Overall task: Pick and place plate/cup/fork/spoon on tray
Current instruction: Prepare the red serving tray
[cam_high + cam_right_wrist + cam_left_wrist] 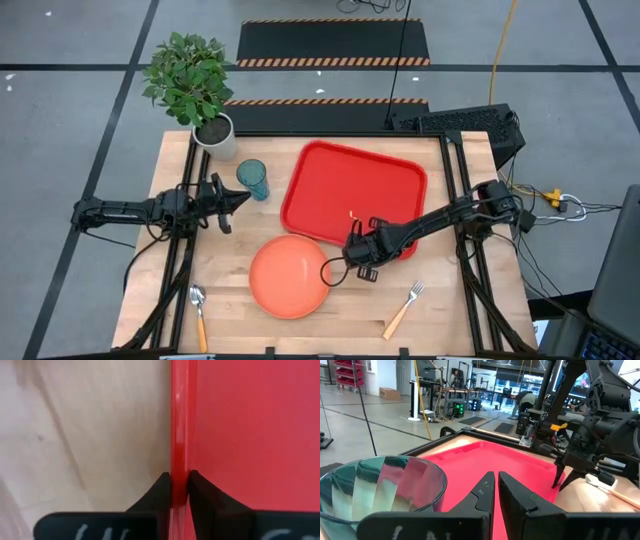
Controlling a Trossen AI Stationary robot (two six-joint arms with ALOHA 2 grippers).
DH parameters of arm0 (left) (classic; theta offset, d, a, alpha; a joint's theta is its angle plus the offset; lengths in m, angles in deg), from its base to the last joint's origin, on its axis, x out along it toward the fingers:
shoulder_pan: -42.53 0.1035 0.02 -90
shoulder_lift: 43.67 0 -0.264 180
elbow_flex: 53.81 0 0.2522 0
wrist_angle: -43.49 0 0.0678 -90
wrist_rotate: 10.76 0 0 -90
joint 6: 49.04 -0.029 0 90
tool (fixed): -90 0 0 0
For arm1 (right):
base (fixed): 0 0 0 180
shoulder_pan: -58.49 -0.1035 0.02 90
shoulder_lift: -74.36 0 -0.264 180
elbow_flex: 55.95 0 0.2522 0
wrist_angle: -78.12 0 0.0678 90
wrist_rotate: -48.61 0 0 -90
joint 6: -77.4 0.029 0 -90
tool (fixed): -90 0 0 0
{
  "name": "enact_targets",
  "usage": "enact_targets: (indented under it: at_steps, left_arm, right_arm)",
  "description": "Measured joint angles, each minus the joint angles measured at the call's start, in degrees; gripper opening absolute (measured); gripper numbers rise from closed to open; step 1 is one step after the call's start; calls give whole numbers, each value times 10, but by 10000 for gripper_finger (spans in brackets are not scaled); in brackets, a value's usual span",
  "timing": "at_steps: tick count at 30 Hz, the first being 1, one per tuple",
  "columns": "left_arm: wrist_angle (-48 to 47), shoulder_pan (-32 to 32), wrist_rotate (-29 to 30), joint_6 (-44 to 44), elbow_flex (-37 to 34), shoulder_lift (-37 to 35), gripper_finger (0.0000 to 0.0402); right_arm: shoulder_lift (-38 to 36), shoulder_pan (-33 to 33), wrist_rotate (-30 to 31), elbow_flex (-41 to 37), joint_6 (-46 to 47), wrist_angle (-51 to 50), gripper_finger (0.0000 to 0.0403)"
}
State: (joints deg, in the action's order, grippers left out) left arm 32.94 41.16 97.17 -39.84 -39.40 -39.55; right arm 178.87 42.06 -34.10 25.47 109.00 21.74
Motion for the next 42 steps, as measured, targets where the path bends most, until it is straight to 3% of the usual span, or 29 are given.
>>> enact_targets:
  at_steps: [6, 29, 42]
  left_arm:
    - [0, 0, 0, 1, 0, 0, 26]
    - [-1, 0, 0, 3, 0, 0, 26]
    - [-2, 0, 0, 1, 0, 0, 26]
  right_arm:
    - [0, -2, -6, 0, -5, 0, 28]
    - [2, -17, 48, -1, -188, -22, 25]
    - [2, -13, 47, -1, -126, 34, 24]
